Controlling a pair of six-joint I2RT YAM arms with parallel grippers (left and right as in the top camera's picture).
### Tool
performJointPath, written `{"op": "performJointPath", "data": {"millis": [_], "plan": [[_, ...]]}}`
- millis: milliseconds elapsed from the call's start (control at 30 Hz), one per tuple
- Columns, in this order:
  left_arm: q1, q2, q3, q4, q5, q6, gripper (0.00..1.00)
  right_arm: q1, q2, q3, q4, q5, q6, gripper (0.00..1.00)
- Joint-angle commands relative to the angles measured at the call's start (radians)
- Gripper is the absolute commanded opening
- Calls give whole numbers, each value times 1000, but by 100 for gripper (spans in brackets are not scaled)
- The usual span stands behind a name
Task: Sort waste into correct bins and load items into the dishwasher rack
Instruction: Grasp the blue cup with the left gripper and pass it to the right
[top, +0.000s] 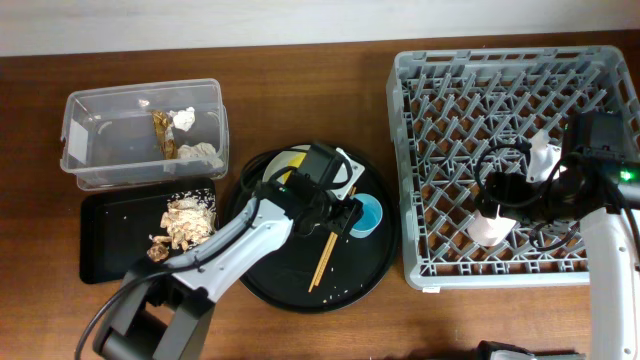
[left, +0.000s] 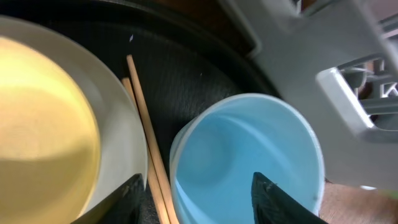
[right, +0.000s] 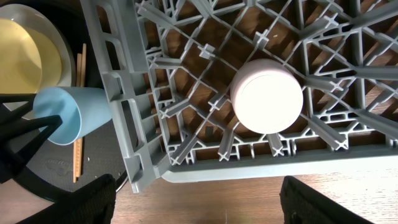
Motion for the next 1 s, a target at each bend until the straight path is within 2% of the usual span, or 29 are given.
{"op": "performJointPath", "data": {"millis": [0,67,133,200,233,367,433,500,567,600,700,767,967], "plan": [[-2,21,3,-9,12,3,34,-3,-2,12,0,-16,-11,85],[-2,21,1,-34,11,3,28,-3,-2,12,0,-16,-11,86],[-2,21,1,-58,11,3,16,-3,-2,12,0,-16,-11,89],[-1,21,1,-58,11,3,9,-3,-2,12,0,-16,-11,90],[1,19,5,-59,12,3,2,-3,-2,12,0,-16,-11,90],[45,-67,49,-119,25,-16,0,-3,-2,12,0,-16,-11,96],[126,-148,50,-109,124,-48,0,-3,2,12,1,-18,-11,97],[229,-165,50,-82,307,-107,0,-3,12,11,0,-138,-91,98],[347,-148,50,-21,628,-144,0,-1,18,-6,-1,-338,-201,98],[388,-135,50,8,732,-187,0,5,21,-14,-1,-415,-241,98],[419,-97,50,93,913,-282,0,81,25,-17,7,-578,-326,99],[413,-86,50,170,1001,-357,0,159,25,-18,46,-623,-325,99],[413,-86,50,209,1171,-368,0,330,48,-18,238,-840,-325,99]]}}
